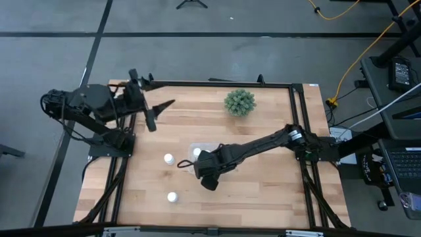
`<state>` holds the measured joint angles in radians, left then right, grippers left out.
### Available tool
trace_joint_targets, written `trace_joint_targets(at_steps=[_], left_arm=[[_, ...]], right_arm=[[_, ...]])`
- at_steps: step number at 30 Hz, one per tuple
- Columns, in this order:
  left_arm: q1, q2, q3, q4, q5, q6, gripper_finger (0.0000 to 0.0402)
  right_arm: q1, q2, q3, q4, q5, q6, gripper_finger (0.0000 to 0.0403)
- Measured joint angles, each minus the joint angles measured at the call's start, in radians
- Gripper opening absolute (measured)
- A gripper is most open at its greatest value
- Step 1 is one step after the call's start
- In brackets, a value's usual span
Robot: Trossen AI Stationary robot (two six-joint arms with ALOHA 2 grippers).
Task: Pick and place pill bottles into a basket
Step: Put the white medicine bottle into the transparent bin
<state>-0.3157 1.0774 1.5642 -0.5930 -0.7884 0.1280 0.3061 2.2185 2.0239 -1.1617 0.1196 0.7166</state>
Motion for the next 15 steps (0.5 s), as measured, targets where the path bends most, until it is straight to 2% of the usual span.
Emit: trace_joint_targets(at_steps=[15], left_arm=[[0.0,0.005,0.0,-0.01,0.03,0.015,0.0259]], right_arm=[[-0.005,0.029,0.0,-0.072,-0.009,0.006,0.0168]])
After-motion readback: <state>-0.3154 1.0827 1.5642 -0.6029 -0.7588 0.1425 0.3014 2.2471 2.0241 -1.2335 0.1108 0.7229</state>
